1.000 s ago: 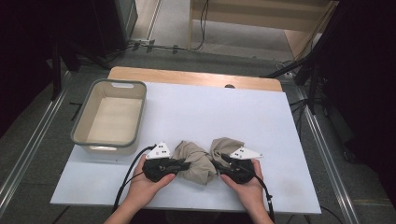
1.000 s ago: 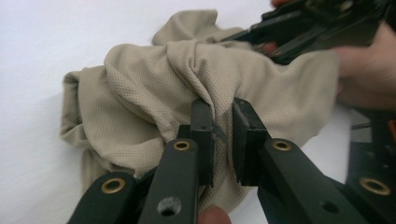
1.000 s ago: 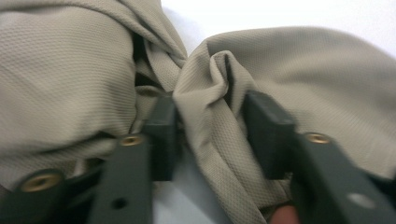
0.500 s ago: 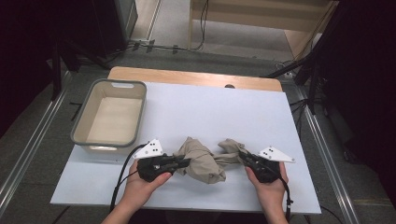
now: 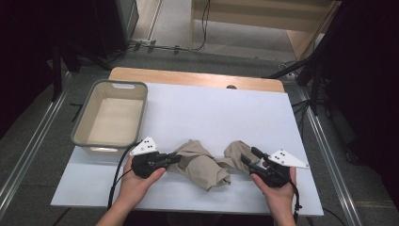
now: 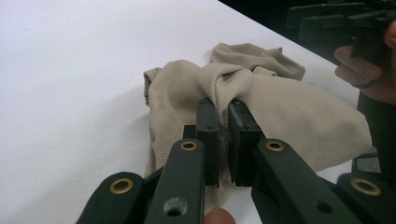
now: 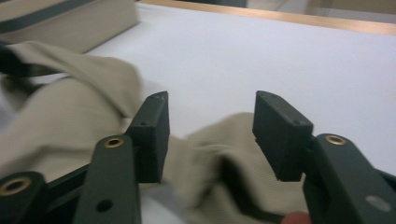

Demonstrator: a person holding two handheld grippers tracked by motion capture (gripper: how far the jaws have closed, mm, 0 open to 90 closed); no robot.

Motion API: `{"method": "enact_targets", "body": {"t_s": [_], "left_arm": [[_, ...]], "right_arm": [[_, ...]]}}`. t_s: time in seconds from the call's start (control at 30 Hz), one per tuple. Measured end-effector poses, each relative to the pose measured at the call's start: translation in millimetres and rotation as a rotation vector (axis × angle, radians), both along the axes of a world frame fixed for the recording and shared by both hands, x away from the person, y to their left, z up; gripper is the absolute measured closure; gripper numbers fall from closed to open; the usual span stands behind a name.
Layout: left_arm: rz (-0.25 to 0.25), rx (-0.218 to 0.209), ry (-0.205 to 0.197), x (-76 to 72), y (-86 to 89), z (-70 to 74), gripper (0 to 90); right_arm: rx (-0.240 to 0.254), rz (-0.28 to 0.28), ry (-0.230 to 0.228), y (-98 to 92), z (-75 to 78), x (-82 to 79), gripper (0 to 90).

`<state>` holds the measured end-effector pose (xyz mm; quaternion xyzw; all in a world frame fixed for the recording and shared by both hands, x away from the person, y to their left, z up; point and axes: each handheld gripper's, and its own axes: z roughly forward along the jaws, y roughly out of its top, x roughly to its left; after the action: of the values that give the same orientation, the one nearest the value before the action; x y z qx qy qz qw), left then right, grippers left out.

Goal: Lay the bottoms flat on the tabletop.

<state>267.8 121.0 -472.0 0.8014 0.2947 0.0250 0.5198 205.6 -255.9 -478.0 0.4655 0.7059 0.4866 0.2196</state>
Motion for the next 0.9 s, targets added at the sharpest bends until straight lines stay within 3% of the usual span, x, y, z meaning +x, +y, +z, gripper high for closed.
{"method": "enact_targets", "body": {"t_s": [0.33,0.53,0.63,0.7,0.77,0.87,0.9], "left_arm": [[0.008,0.002,-0.002,1.3,-1.7,-0.6,85.3],[0.017,0.004,-0.008,1.4,-0.5,-0.2,85.3],[0.021,0.005,-0.007,1.9,-0.3,-1.2,85.3],[0.025,0.007,-0.006,2.2,-0.2,-1.9,85.4],[0.034,0.014,-0.009,1.6,-1.1,-2.6,85.7],[0.039,0.025,-0.013,1.1,-1.4,-3.1,85.7],[0.047,0.032,-0.013,1.3,-1.3,-3.4,85.7]], "right_arm": [[-0.009,0.173,0.012,57.9,4.3,-11.1,34.3],[-0.009,0.192,0.04,73.4,-1.1,-9.8,29.0],[-0.035,0.201,0.075,86.0,-5.1,-9.5,15.1],[-0.076,0.209,0.107,98.2,-11.0,-8.4,12.6],[-0.126,0.209,0.11,108.7,-17.1,-8.4,13.0],[-0.269,0.139,0.075,119.3,-22.0,-11.5,27.2],[-0.28,0.131,0.078,119.2,-22.2,-11.2,30.4]]}}
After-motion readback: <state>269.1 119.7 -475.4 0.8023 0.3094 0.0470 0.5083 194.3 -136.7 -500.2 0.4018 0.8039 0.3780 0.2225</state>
